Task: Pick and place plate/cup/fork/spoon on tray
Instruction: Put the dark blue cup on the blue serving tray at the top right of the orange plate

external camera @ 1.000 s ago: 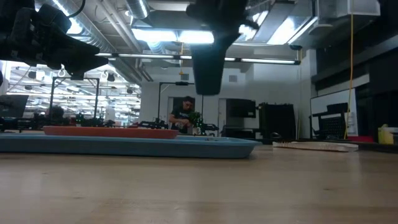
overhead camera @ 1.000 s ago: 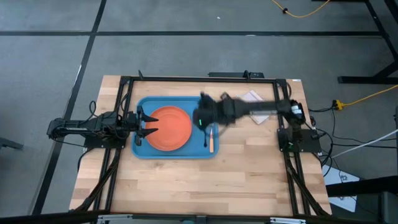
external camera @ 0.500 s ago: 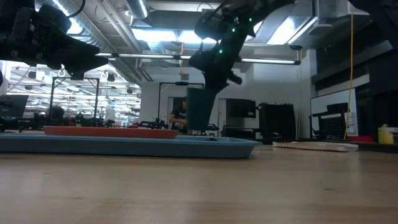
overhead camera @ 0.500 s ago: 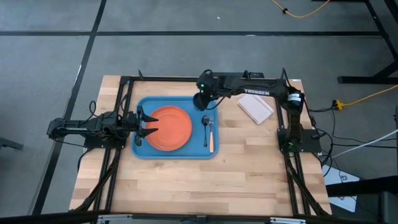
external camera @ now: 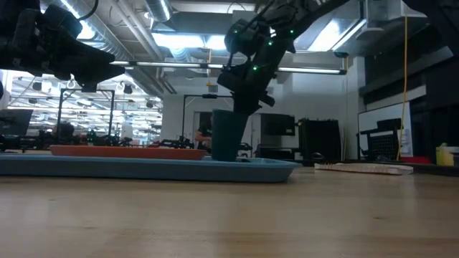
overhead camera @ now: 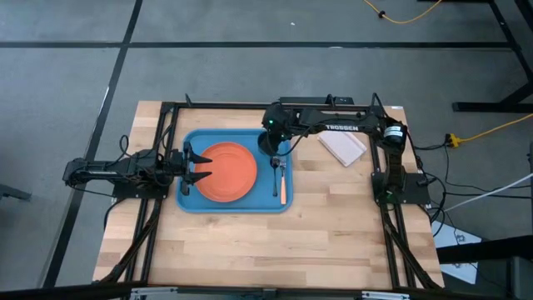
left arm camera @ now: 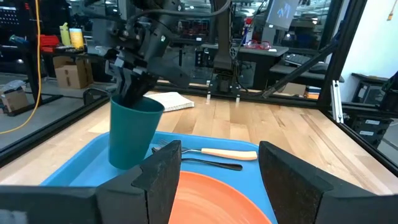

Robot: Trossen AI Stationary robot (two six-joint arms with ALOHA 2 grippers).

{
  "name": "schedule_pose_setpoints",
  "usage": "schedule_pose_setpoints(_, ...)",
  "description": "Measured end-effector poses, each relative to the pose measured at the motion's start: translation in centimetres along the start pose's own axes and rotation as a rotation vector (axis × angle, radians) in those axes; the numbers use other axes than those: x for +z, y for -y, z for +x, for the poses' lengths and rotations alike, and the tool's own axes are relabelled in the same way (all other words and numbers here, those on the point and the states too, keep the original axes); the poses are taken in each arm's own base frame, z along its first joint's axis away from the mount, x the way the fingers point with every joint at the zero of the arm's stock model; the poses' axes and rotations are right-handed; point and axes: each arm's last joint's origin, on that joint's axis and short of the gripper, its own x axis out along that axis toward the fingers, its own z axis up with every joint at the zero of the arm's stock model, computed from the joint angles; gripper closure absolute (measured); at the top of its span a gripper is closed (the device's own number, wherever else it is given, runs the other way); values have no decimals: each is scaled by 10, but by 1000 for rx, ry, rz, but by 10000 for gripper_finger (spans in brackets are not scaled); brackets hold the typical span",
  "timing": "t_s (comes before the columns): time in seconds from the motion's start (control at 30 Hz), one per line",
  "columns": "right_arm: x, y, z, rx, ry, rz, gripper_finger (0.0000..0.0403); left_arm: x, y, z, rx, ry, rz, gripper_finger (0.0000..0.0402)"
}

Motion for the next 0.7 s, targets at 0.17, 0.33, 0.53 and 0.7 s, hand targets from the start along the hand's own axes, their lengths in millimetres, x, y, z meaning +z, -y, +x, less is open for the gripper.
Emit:
schedule_pose_setpoints(0.17, 0, 0, 4, 1, 8, -18, 400, 0, 0, 0, 0, 0, 0, 194)
schedule_pose_setpoints(0.33, -2, 0, 12, -3, -5, -17, 399, 0, 0, 0, 0, 0, 0, 194)
schedule_pose_setpoints(0.53, 2, 3, 15, -2, 28, -1, 385, 0, 0, 0, 0, 0, 0, 194)
schedule_pose_setpoints(0.7, 3, 4, 15, -5, 33, 2, 351, 0, 0, 0, 0, 0, 0, 194)
